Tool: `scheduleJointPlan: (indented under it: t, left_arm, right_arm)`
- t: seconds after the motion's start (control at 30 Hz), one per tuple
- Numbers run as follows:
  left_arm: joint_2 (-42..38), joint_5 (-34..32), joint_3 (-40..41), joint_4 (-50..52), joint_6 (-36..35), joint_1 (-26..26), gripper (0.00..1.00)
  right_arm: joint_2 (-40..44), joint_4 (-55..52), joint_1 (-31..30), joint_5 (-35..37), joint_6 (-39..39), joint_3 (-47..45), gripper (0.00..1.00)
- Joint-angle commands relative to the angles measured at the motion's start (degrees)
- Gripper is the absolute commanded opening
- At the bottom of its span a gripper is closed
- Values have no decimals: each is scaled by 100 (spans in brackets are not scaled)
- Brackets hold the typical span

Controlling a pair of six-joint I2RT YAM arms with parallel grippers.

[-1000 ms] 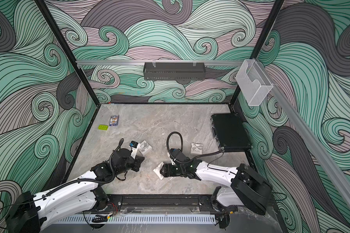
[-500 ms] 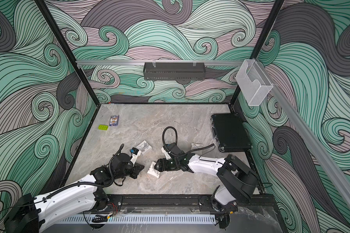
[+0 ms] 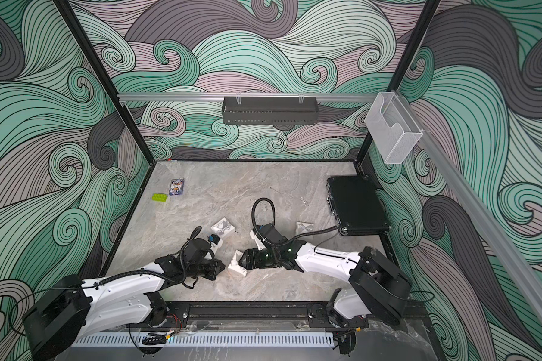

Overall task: Take the necklace out of the lift-off lid jewelry box
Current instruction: Adjust the jewelry box at the center of the board.

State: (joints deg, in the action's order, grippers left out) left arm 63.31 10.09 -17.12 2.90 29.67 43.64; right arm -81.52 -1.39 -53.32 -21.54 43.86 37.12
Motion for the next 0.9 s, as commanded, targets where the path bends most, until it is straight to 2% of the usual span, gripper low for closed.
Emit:
scheduleJointPlan:
  t: [0.0, 0.33, 0.53, 0.87]
  left_arm:
    - [37, 174, -199, -451, 152, -22, 0]
    - [67, 164, -33, -1008, 144, 37, 0]
    - [-13, 74, 69, -1367, 256, 276, 0]
    - [-73, -318, 155, -1365, 394, 609, 0]
  right_arm:
    - [-175, 188, -20, -48, 70, -34, 75]
    - [-644, 374, -16, -237, -143, 238, 74]
    - [-904, 464, 5, -312, -202, 405, 74]
    - [-737, -114, 108, -136, -581, 563, 73]
